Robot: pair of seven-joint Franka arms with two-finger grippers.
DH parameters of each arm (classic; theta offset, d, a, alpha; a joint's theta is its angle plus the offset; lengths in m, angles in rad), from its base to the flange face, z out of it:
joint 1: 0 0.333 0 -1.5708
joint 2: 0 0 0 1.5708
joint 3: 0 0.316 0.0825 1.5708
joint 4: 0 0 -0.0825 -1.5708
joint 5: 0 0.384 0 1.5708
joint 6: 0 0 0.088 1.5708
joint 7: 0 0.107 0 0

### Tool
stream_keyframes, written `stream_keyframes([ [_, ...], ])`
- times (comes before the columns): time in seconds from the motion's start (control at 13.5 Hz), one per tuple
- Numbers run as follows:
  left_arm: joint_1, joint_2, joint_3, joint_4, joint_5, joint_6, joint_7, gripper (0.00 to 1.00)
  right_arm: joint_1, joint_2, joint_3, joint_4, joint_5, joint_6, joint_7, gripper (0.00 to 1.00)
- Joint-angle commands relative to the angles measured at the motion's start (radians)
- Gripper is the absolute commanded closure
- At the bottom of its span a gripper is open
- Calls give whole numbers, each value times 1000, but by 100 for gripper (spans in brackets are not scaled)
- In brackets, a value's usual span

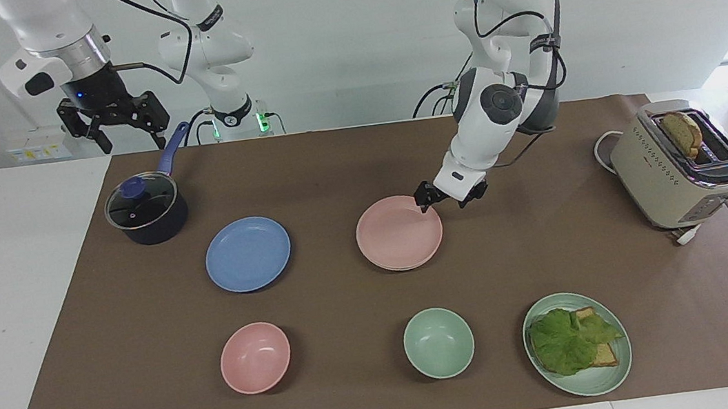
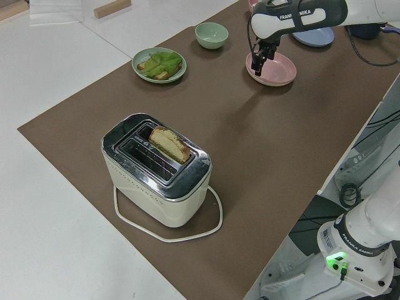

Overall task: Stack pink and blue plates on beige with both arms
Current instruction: 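Open the left gripper to release the pink plate and lift away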

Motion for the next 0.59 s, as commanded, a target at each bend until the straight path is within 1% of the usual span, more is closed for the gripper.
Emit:
stream_keyframes([
  [0.0, 50, -9, 14, 1, 76, -8, 16, 0, -6, -13, 0, -8, 4, -12, -20, 0],
  [0.07, 92, -12, 12, 7, 139, -13, 44, 0, -6, -13, 0, -8, 4, -12, -20, 0],
  [0.3, 210, -24, 14, 29, 161, -53, 174, 0, -6, -13, 0, -8, 4, -12, -20, 0],
  [0.52, 288, -29, 15, 110, 195, -163, 275, 0, -6, -13, 0, -6, 4, -12, -20, 0],
])
